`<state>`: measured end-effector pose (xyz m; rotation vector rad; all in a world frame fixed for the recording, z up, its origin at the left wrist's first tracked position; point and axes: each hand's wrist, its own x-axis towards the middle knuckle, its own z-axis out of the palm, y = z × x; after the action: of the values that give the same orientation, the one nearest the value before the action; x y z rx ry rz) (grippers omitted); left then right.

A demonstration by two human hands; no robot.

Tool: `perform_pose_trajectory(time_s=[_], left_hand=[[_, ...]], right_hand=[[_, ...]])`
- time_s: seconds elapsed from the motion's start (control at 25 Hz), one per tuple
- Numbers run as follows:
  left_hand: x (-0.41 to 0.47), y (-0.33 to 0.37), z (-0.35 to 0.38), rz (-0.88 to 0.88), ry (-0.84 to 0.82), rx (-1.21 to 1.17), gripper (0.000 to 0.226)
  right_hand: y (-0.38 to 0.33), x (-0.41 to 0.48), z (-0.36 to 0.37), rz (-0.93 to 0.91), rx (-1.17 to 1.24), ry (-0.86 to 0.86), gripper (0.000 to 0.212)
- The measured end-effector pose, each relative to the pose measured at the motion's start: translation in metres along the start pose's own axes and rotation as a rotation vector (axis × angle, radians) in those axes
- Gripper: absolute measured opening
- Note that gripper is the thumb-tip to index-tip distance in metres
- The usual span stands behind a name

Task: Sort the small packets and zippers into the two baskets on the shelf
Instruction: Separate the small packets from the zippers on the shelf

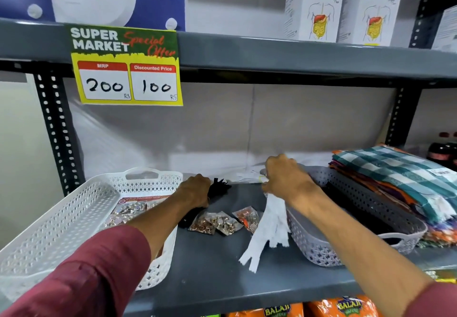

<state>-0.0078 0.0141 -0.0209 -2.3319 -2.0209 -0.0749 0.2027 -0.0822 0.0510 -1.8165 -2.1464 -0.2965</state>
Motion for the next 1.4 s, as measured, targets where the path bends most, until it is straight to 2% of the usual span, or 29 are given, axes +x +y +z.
perform_pose_trajectory(time_s=[0.08,0.24,0.4,0.52,0.64,0.76,0.84,0.92,1.04,1.16,1.28,1.4], left_hand=[[0.001,0.000,0.000,0.013,-0.006,0.012,0.050],[0.004,-0.001,0.004,0.006,-0.021,0.006,0.055],[0.004,0.000,0.007,0.011,-0.012,0.015,0.062],[0.001,0.001,0.006,0.006,-0.018,0.032,0.052],[-0.003,0.002,0.004,0.039,0.001,0.025,0.046],[-0.004,0.012,-0.010,0.144,0.043,-0.024,0.033],[-0.004,0.023,-0.020,0.239,-0.040,-0.085,0.029],[-0.008,0.033,-0.024,0.304,-0.215,-0.107,0.033],[-0.009,0.036,-0.013,0.366,-0.367,-0.048,0.040],[-0.012,0.029,-0.007,0.416,-0.322,0.025,0.048],[-0.016,0.020,-0.016,0.417,-0.403,0.049,0.050],[-0.020,0.010,-0.016,0.487,-0.453,0.085,0.045]], right_hand=[[-0.001,-0.002,0.004,-0.034,-0.140,0.037,0.018],[-0.010,-0.010,0.050,-0.140,-0.329,-0.066,0.029],[-0.002,-0.013,0.074,-0.242,-0.556,-0.095,0.026],[-0.001,-0.014,0.074,-0.263,-0.617,-0.083,0.022],[-0.006,-0.012,0.069,-0.261,-0.495,-0.071,0.020],[-0.006,0.001,0.059,-0.308,-0.265,-0.052,0.025],[-0.002,0.016,0.057,-0.316,-0.071,-0.197,0.026],[-0.002,0.028,0.060,-0.330,0.046,-0.442,0.036],[-0.005,0.032,0.069,-0.344,-0.048,-0.621,0.052],[-0.008,0.030,0.072,-0.356,-0.078,-0.637,0.057],[-0.007,0.030,0.070,-0.361,-0.011,-0.647,0.057],[-0.006,0.035,0.072,-0.364,0.020,-0.646,0.069]])
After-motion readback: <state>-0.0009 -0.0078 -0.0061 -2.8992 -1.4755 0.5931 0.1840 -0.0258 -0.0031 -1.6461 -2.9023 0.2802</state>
